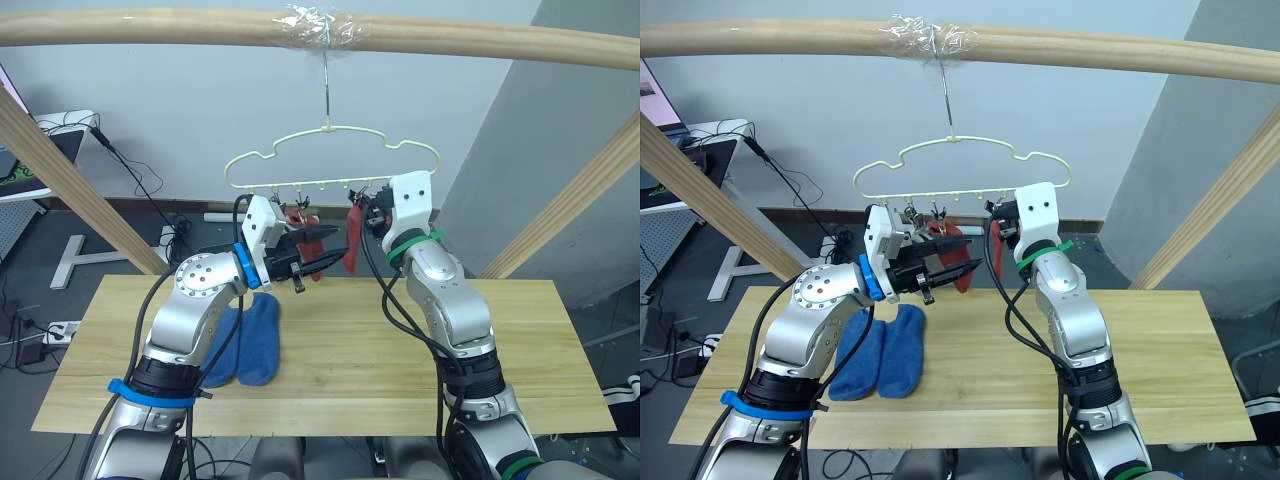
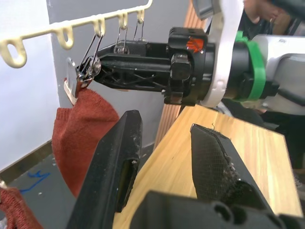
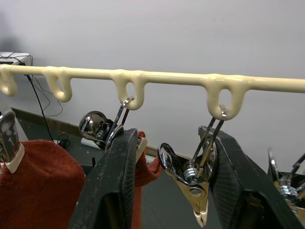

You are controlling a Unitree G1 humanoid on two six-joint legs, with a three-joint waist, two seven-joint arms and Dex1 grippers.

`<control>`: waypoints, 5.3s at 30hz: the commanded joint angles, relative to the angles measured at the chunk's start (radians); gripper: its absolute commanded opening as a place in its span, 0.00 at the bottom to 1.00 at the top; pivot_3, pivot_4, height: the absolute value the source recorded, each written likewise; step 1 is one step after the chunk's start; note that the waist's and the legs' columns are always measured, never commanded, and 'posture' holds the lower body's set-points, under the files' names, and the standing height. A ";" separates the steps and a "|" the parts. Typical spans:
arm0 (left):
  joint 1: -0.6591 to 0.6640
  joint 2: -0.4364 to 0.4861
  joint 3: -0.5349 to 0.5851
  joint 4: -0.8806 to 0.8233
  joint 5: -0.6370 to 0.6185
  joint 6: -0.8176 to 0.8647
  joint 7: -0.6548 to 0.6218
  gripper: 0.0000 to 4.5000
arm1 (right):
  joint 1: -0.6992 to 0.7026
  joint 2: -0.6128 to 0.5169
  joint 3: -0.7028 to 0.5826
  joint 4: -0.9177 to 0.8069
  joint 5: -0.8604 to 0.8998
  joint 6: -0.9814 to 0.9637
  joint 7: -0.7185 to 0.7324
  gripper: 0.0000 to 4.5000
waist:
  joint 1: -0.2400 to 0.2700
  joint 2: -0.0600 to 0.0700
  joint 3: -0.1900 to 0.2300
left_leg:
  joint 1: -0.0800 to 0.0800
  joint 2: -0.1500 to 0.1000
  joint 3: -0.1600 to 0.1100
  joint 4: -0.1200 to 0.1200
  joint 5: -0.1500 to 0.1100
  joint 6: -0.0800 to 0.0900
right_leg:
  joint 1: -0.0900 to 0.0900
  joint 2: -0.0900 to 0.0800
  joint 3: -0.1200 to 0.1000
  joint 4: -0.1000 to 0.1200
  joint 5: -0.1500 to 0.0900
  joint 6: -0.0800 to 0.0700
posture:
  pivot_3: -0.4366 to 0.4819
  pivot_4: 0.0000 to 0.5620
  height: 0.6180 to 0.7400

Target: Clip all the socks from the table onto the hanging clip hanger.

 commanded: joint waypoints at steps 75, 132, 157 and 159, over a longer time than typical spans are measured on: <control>-0.121 -0.247 -0.145 0.406 0.363 -0.334 0.157 0.00 | -0.038 0.004 -0.019 -0.070 0.049 0.038 0.018 0.00 | -0.002 0.000 0.000 | 0.001 0.000 0.002 0.002 0.000 0.000 | -0.003 0.000 0.002 0.007 0.000 -0.001 | 0.44 0.35 0.71; -0.234 -0.218 -0.189 0.672 0.530 -0.672 0.272 0.00 | -0.026 0.016 -0.042 -0.110 0.115 0.148 -0.001 0.00 | -0.013 0.000 0.000 | 0.000 -0.001 0.001 0.001 0.000 0.000 | -0.003 0.000 0.001 0.006 -0.001 0.000 | 0.42 0.37 0.71; -0.247 -0.221 -0.199 0.697 0.529 -0.674 0.235 0.00 | -0.010 0.018 -0.023 -0.120 0.119 0.187 0.022 0.00 | -0.014 0.000 0.000 | 0.000 -0.001 0.001 0.001 0.000 0.000 | -0.003 0.000 0.001 0.006 -0.001 0.000 | 0.41 0.35 0.71; -0.246 -0.223 -0.195 0.694 0.526 -0.671 0.234 0.00 | -0.009 0.017 -0.022 -0.122 0.119 0.190 0.023 0.00 | -0.014 0.000 0.000 | 0.000 -0.001 0.001 0.001 0.000 0.000 | -0.003 0.000 0.001 0.006 -0.001 0.000 | 0.41 0.35 0.71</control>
